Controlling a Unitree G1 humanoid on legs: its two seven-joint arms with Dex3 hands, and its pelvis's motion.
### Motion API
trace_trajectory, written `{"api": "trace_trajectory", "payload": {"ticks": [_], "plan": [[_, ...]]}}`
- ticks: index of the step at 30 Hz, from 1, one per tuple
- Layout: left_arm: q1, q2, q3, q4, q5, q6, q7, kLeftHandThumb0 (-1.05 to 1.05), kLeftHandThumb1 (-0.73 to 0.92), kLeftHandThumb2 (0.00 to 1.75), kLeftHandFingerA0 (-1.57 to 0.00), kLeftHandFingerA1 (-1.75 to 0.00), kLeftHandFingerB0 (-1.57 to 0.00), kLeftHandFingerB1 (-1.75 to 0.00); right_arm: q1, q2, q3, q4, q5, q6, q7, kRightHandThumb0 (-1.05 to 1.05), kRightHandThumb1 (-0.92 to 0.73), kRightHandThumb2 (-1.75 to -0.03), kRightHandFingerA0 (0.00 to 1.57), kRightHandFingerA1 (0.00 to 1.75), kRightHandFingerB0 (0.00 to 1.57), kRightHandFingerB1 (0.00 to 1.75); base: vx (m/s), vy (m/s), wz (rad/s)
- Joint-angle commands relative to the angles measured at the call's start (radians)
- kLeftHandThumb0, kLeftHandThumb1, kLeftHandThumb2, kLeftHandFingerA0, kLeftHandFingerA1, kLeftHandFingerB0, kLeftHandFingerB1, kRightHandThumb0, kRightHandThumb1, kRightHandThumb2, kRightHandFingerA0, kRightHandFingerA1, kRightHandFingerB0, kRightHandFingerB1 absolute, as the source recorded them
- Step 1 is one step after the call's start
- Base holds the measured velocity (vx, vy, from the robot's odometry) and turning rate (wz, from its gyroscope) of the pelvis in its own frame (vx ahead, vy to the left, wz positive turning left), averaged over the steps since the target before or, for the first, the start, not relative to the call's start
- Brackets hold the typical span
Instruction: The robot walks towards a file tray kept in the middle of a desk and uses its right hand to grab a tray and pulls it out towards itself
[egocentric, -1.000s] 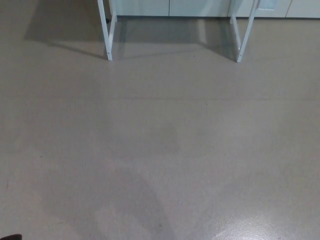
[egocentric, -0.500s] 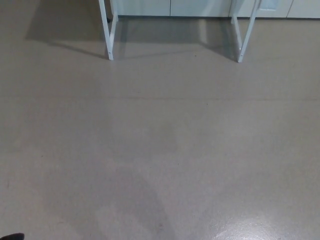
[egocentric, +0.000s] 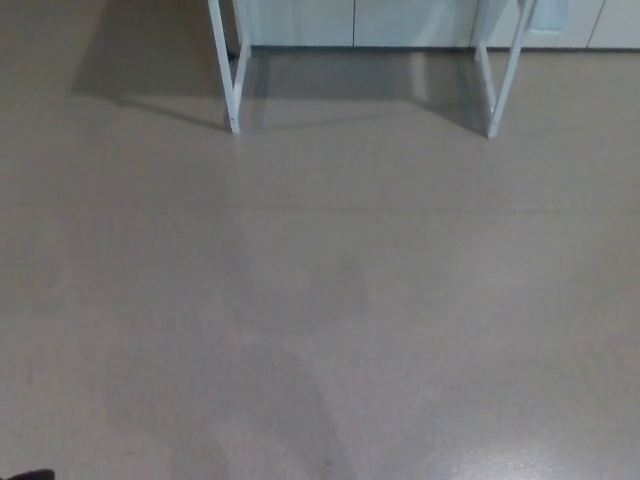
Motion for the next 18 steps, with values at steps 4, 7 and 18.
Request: {"api": "trace_trajectory", "payload": {"ticks": [4, 7, 18], "plan": [[-0.005, 0.027, -0.001, 0.008, -0.001, -0.038, -0.005, -0.72, 0.66, 0.63, -0.52, -0.43, -0.45, -0.37, -0.019, -0.026, 0.014, 0.061, -0.012, -0.050, -0.007, -0.46, -0.49, -0.90, 0.55, 0.69, 0.36, 0.58, 0.10, 0.268, -0.19], [-0.006, 0.031, -0.004, 0.010, -0.001, -0.042, -0.007, -0.75, 0.58, 0.96, -0.49, -0.56, -0.34, -0.47, -0.002, -0.018, 0.026, 0.006, -0.013, -0.025, -0.019, -0.44, -0.50, -0.90, 0.55, 0.69, 0.37, 0.59, 0.05, 0.548, -0.16], [0.000, 0.038, -0.011, 0.004, 0.002, -0.042, -0.008, -0.70, 0.68, 0.61, -0.54, -0.42, -0.46, -0.37, -0.008, -0.026, 0.037, 0.036, -0.021, -0.057, -0.016, -0.43, -0.67, -0.59, 0.61, 0.62, 0.50, 0.53, 0.16, 0.009, 0.06]]}}
